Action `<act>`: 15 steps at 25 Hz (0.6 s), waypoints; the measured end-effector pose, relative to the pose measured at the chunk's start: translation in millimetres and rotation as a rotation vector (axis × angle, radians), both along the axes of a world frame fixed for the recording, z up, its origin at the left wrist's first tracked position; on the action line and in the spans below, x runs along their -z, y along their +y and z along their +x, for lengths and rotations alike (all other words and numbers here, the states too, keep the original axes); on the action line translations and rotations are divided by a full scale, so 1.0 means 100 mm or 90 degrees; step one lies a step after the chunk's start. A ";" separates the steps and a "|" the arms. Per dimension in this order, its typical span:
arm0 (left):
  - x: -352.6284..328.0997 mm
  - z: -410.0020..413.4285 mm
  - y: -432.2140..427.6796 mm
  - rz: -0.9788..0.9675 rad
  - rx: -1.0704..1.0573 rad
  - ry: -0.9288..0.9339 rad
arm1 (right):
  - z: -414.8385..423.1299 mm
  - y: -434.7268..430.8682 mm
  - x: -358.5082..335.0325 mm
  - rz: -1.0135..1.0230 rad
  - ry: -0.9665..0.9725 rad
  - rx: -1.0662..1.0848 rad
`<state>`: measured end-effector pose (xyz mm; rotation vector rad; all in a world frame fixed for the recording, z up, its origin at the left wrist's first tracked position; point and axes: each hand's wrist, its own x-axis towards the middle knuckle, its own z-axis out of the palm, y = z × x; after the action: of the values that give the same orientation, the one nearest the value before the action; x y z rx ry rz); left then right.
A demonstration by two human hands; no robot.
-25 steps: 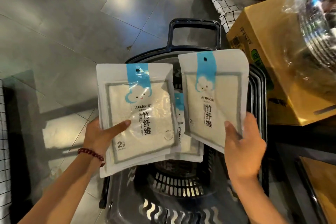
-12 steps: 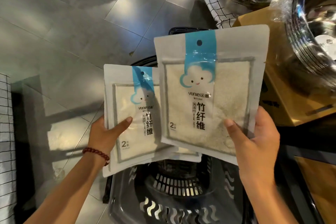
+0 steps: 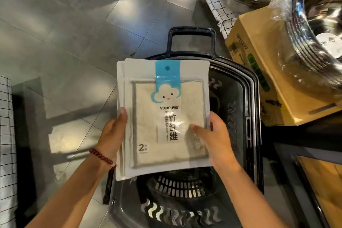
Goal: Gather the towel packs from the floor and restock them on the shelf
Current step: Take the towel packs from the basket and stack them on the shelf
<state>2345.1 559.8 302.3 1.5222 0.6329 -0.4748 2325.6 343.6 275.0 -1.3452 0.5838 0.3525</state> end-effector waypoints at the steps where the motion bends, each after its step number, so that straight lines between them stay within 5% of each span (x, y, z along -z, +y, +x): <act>1: -0.01 0.00 0.00 -0.020 0.003 0.011 | -0.01 0.01 0.03 0.022 0.011 0.000; 8: -0.01 0.04 -0.02 0.008 0.002 0.020 | -0.16 -0.10 0.20 0.125 0.038 0.064; 15: -0.01 0.11 0.03 0.018 -0.045 -0.004 | -0.24 -0.30 0.28 0.079 0.033 0.157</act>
<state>2355.9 562.4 303.7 1.5228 0.6883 -0.4079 2301.2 313.1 247.1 -1.1327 0.7509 0.2182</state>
